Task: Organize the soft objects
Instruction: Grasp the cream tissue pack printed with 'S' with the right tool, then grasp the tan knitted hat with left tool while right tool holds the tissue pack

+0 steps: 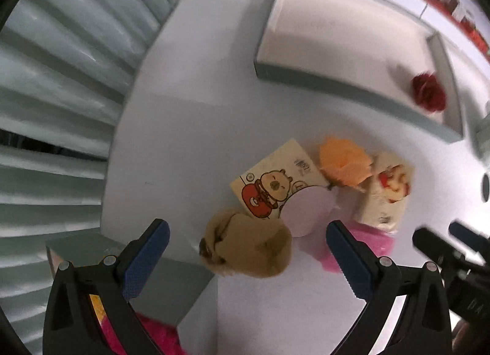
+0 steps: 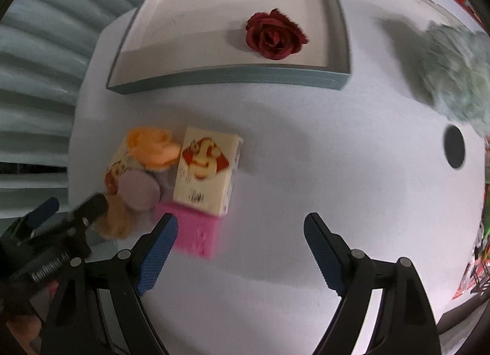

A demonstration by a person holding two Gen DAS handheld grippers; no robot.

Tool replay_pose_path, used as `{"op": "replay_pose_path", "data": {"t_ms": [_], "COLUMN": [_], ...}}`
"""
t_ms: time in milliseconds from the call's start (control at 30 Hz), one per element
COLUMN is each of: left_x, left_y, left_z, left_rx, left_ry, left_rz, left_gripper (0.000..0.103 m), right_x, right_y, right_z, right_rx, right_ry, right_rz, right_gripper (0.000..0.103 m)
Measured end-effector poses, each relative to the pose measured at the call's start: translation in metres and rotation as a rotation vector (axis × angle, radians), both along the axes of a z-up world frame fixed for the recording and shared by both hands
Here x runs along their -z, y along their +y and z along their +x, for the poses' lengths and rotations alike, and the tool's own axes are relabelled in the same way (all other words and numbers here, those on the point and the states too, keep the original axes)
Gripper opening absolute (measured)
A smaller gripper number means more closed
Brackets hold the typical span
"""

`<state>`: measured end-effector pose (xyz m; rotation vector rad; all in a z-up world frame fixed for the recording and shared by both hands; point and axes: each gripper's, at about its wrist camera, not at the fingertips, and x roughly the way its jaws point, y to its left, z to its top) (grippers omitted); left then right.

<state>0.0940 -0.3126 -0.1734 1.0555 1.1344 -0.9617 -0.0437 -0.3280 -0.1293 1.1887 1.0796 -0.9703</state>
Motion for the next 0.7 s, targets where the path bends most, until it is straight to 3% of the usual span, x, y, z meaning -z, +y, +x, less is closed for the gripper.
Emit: {"op": "replay_pose_path", "data": {"t_ms": [133,267,400,433,500,533,700], "left_x": [0.023,0.045,0.065,0.07,0.068,0.066,0.06], "left_y": [-0.002,-0.009,-0.015,-0.015,-0.015,-0.014,0.001], "left_z": [0.006,0.012,0.005,0.0,-0.009,-0.013,-0.063], "left_rx": [0.0,-0.023,-0.009,-0.008,0.002,0.018,0.15], "left_ry": [-0.03,0.01,0.06,0.085,0.068,0.068,0.142], "left_rz": [0.045,0.098,0.152,0.171,0.159,0.144,0.111], "left_gripper": [0.103,0.103,0.103,0.103,0.103,0.103,0.103], "right_x": [0.017,0.038,0.048,0.048,0.048,0.046,0.045], "right_y": [-0.014,-0.024,-0.026,-0.023,-0.017,-0.013,0.002], "right_z": [0.021,0.041,0.066,0.072,0.076,0.074,0.017], "right_rx": [-0.035,-0.047,-0.142,-0.191,-0.25,-0.269,-0.19], "right_ry": [0.012,0.011,0.106,0.147,0.215,0.234,0.165], "right_rz": [-0.005,0.015,-0.006,-0.022,-0.06,-0.085,-0.03], "right_gripper": [0.087,0.087,0.088,0.083,0.062,0.058,0.058]}}
